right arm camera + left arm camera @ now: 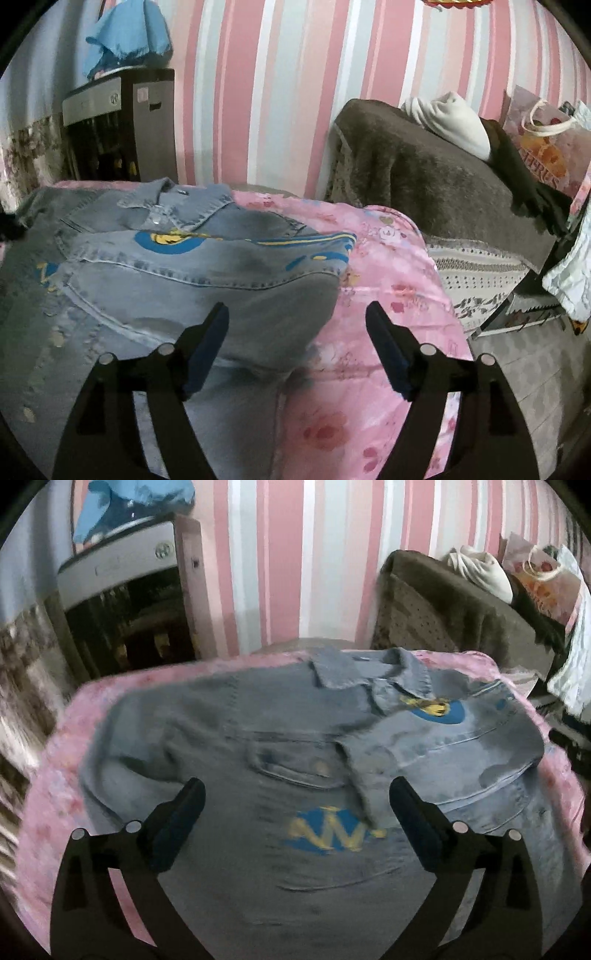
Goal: Fold large clothes
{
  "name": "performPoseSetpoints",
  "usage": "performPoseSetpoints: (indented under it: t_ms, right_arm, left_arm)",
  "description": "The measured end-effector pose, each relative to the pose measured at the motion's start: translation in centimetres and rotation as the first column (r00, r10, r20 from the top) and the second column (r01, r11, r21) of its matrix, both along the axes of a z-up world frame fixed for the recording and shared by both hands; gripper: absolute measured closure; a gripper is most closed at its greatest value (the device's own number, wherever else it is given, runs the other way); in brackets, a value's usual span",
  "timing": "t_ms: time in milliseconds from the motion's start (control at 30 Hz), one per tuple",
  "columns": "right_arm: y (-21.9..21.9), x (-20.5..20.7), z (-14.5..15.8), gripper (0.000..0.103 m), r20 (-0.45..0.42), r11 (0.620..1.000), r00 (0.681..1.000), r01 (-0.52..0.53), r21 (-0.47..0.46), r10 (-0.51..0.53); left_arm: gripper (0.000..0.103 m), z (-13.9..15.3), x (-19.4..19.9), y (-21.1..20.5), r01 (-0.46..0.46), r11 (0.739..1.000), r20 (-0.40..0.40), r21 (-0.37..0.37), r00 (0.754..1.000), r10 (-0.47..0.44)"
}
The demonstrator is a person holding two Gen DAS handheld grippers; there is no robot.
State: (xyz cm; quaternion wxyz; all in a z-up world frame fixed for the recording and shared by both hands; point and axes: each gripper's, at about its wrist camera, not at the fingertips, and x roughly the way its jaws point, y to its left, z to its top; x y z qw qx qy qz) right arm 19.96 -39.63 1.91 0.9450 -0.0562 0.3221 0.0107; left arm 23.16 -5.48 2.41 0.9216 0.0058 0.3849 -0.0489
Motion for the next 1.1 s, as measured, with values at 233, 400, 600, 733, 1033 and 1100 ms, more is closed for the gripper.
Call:
performPoseSetpoints:
  t_ms: [233,400,600,733,1033,1100]
  right_arm:
    - [-0.6,-1.6,0.9,0.02,0.017,0.999,1.0,-0.003,0.036,0.002]
    - [-1.7,-1.8,1.0,0.019,0.009,0.998,1.0,0.019,0.061,-0.02]
    - [-2.2,-0.7,0.3,0.018,-0.022,0.998,0.999,0.031,0.053,-0.029]
    - [-1.9,1.2,0.0,0.018,-0.049,0.998,0.998,0.034,0.053,-0.031]
    - [1.1,6.9,-2.9,0.018,-0.131,0.992,0.99,0.038,-0.123,-0.054]
    - [0.9,8.0,-4.0,0.018,-0.152,0.989,0.985,0.057,-0.136,-0.078]
  left_arm:
    - [0.004,-3.0,0.9,-5.6,0.019,0.999,-0.066,0.033,0.998,-0.016]
    - [0.065,-6.1,2.8,-8.4,0.093,0.994,-0.159,0.055,0.984,-0.083]
    - [0.092,-3.9,3.4,-6.9,0.042,0.996,-0.036,0.076,0.999,-0.04]
    - [0.093,-1.1,5.2,-4.0,-0.033,0.994,0.031,0.109,0.999,0.029]
    - [0.035,-3.0,8.9,-1.1,-0.102,0.967,-0.02,0.232,0.994,0.11]
    - [0.026,-3.2,8.5,-0.5,-0.118,0.969,-0.008,0.217,0.992,0.123]
